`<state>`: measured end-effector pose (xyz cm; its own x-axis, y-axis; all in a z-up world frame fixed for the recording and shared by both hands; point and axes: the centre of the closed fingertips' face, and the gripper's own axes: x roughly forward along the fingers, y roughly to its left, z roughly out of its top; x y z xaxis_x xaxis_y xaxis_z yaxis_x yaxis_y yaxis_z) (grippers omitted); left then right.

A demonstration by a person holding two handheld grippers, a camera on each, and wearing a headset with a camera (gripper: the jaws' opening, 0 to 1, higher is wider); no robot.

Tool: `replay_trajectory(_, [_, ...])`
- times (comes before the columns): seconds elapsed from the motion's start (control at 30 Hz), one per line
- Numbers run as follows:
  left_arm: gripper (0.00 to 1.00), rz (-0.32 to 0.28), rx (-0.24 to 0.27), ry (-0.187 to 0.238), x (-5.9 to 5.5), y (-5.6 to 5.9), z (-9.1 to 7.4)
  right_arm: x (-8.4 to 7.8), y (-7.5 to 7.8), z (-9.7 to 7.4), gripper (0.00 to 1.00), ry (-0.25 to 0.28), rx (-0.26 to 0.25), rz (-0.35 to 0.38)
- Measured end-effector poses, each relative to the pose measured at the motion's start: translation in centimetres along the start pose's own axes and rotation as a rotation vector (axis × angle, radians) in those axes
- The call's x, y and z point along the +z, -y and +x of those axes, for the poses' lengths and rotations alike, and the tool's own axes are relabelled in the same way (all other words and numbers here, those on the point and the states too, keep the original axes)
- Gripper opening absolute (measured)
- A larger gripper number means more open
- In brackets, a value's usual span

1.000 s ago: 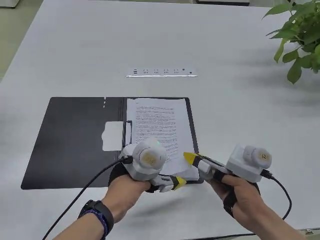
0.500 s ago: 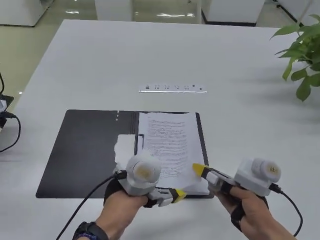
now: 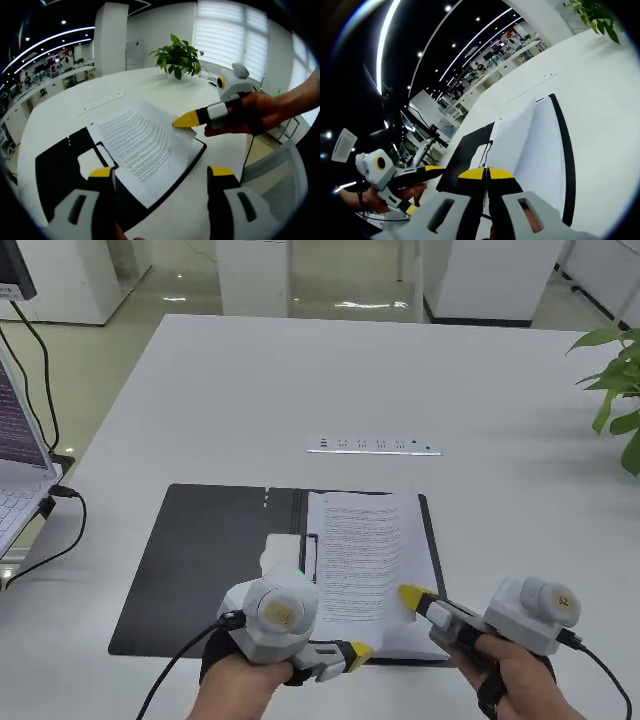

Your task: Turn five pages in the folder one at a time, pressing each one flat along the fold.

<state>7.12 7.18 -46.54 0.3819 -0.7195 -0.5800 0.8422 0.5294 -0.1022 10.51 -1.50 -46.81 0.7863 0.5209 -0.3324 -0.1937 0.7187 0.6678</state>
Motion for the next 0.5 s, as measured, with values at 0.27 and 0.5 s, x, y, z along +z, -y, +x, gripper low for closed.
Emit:
replay_trajectory(0.27, [0.75,0.005,0.042,0.005,-0.7,-1.4,-2.4,-0.7,-2.8,2.3,0.00,-0.032,0.051,-0.035])
replay_trajectory(0.5, [0.75,-0.037,0.089,0.018,-1.7,-2.9,-4.6,-1.6,-5.1,4.4,0.00,-0.057,0.092,-0.046])
